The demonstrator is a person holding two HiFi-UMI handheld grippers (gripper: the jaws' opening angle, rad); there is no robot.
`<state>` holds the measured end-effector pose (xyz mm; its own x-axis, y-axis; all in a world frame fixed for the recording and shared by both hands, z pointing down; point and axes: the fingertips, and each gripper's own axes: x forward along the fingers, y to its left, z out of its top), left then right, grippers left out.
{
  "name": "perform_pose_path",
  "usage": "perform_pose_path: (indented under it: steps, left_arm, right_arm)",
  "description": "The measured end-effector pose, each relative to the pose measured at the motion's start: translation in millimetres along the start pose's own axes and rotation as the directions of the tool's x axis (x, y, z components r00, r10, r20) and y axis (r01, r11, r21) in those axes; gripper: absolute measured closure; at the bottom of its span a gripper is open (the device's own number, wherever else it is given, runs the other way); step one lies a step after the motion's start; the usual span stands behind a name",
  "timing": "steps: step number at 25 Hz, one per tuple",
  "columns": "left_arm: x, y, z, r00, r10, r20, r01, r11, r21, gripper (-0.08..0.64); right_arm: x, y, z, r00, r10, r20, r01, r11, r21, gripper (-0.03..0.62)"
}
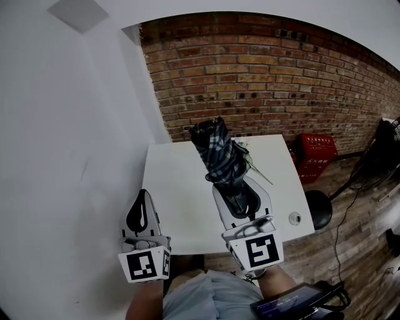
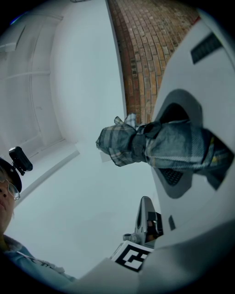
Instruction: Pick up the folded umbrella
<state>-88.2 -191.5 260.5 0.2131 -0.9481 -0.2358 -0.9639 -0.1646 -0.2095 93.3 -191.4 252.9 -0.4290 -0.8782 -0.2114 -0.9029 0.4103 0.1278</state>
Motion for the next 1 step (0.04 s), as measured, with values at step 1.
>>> perform_pose_path:
  steps: [1]
  left_arm:
    - [0.0, 0.4, 0.1, 1.000, 0.001, 0.000, -0.001, 1.000, 0.000, 0.554]
  right_arm:
    - [0.2, 1.1, -0.2, 1.000, 0.001, -0.006, -0.001, 1.000, 0.010, 0.397]
